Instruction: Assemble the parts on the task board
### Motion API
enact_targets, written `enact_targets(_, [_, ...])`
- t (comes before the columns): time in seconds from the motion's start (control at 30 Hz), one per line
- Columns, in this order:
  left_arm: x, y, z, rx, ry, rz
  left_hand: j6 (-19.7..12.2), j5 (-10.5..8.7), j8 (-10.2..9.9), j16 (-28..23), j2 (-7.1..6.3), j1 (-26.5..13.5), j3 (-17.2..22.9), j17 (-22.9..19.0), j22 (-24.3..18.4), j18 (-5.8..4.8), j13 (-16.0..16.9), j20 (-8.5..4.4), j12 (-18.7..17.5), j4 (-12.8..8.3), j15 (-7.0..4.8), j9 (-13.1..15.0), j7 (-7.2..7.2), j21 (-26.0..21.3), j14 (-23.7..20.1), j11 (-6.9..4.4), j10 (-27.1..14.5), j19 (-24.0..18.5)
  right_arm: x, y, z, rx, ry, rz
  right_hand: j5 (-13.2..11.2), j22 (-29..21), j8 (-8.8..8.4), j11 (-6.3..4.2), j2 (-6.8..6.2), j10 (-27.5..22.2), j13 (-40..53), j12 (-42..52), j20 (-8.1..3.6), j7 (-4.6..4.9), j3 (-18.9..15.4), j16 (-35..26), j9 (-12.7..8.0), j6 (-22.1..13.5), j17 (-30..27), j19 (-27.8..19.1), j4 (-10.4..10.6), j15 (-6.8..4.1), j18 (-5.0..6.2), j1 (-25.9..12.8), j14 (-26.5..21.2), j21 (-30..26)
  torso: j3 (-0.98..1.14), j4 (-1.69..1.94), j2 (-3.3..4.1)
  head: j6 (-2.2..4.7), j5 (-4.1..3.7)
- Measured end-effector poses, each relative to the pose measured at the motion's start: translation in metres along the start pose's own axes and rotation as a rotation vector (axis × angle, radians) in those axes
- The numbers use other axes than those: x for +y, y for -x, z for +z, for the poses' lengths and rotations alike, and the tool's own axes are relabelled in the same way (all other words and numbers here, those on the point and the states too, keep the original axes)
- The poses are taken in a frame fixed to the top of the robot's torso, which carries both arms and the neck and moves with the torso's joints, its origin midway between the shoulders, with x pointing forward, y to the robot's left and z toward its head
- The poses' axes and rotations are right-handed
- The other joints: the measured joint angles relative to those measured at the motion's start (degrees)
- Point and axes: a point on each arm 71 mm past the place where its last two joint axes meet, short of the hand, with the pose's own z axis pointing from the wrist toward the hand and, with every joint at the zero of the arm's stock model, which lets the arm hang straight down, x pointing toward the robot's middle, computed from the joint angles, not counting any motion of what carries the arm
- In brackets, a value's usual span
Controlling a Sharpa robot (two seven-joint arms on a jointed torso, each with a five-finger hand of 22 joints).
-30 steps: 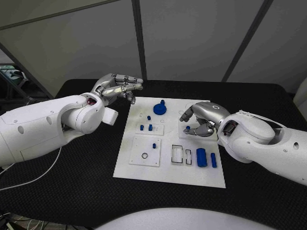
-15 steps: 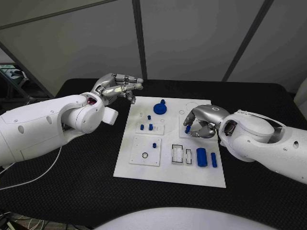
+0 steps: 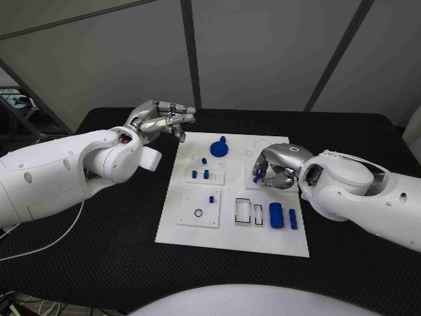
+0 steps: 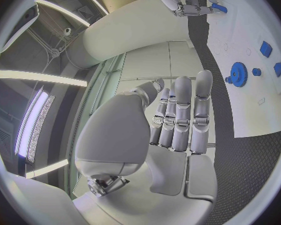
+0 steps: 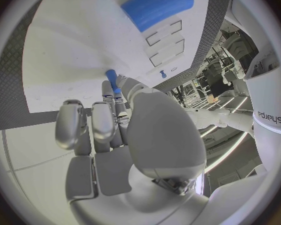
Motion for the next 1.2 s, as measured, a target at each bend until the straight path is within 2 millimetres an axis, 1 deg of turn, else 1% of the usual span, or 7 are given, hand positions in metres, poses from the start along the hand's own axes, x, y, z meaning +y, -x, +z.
enact_targets(0.4, [0.000,0.001,0.000,-0.001,0.001,0.000,0.00,0.00,0.00,0.00,0.00,0.00,0.00,0.00,0.01,0.00,-0.01,0.00,0.00,0.00,0.00,0.00,0.00,0.00,0.00,0.00,0.00,0.00,0.000,0.000,0.000,-0.027,-0.011,-0.009,-0.10,1.05,0.14,-0.28,0.49,1.51,0.09,-1.19,-0.21,-0.11,1.44,0.58,0.00,0.71,0.47,0.61,-0.83,0.01,-0.04,0.29,-0.01,1.00,-0.01,-0.05,0.01,-0.13,-0.26])
enact_targets(0.43, [0.000,0.001,0.000,-0.002,0.001,0.001,0.00,0.00,0.00,0.00,0.00,0.00,0.00,0.00,0.01,0.00,-0.01,0.00,0.00,0.00,0.00,0.00,0.00,0.00,0.00,0.00,0.00,0.00,0.001,0.001,-0.002,-0.035,-0.009,-0.008,0.09,1.04,0.14,-0.28,0.50,1.51,0.08,-1.30,-0.24,-0.11,1.57,0.66,-0.01,0.72,0.52,0.64,-0.95,0.01,-0.15,0.28,-0.01,1.00,0.00,-0.07,-0.01,-0.13,-0.18])
enact_targets(0.47, [0.001,0.001,0.000,-0.003,0.002,0.001,0.00,0.00,0.00,0.00,0.00,0.00,0.00,0.01,0.01,0.00,-0.01,0.00,0.00,0.00,0.00,0.00,0.00,0.00,0.00,0.00,0.00,0.00,0.001,0.002,-0.003,-0.042,-0.008,-0.006,0.26,1.04,0.14,-0.24,0.50,1.55,0.08,-1.55,-0.43,-0.12,1.73,0.66,0.00,0.73,0.52,0.83,-0.93,0.01,-0.95,0.28,-0.01,1.00,0.01,-0.08,-0.01,-0.13,-0.04])
enact_targets(0.5, [0.001,0.002,0.000,-0.004,0.002,0.001,0.00,0.00,0.00,0.00,0.00,0.00,0.00,0.01,0.01,0.01,-0.01,0.00,0.00,0.00,0.00,0.00,0.00,0.00,0.00,0.00,0.00,0.00,0.002,0.003,-0.004,-0.049,-0.006,-0.004,0.42,1.04,0.14,-0.06,0.50,1.73,0.06,-1.62,-0.42,-0.13,1.97,0.66,0.00,0.74,0.52,0.82,-0.87,0.01,-0.94,0.28,0.00,1.06,0.01,-0.09,-0.02,-0.10,0.07])
enact_targets(0.7, [0.002,0.004,0.000,-0.009,0.005,0.002,0.00,0.00,0.00,0.00,0.00,0.00,0.00,0.01,0.01,0.00,-0.01,0.00,0.00,0.00,0.00,0.01,0.00,0.00,0.00,0.00,0.00,0.00,0.008,0.020,-0.013,-0.133,0.016,0.024,1.23,1.04,0.19,-0.07,0.55,1.70,-0.01,-2.43,-0.22,-0.20,2.65,0.88,-0.01,0.82,0.77,1.02,-1.27,0.01,-0.93,0.23,-0.01,1.48,0.02,-0.11,-0.12,0.11,-0.01])
enact_targets(0.97, [0.004,0.004,0.000,-0.012,0.009,0.002,0.00,0.00,0.00,0.00,0.00,0.00,0.00,0.01,0.01,0.00,-0.02,0.00,0.00,0.00,0.00,0.01,0.00,0.00,0.00,0.00,0.00,0.00,0.031,0.035,-0.021,-0.203,0.083,0.077,1.31,1.03,0.22,0.13,0.55,1.91,-0.08,-2.44,-0.22,-0.20,2.97,1.12,-0.01,0.82,0.90,1.42,-1.24,0.01,-0.92,0.23,-0.01,1.66,0.02,-0.02,-0.12,0.24,-0.03])
enact_targets(1.2, [0.004,0.002,0.001,-0.007,0.009,0.000,0.00,0.00,0.00,0.00,0.00,0.00,0.00,0.02,0.01,0.01,-0.02,0.00,-0.01,0.00,0.00,0.01,0.00,0.00,0.00,0.00,0.00,0.00,0.066,0.036,-0.012,-0.209,0.174,0.136,1.31,1.03,0.21,-0.08,0.54,2.12,-0.08,-2.71,-0.22,-0.19,2.98,1.12,0.00,0.81,0.90,1.41,-1.24,0.02,-0.92,0.23,-0.01,1.66,-0.03,0.02,-0.04,0.24,0.13])
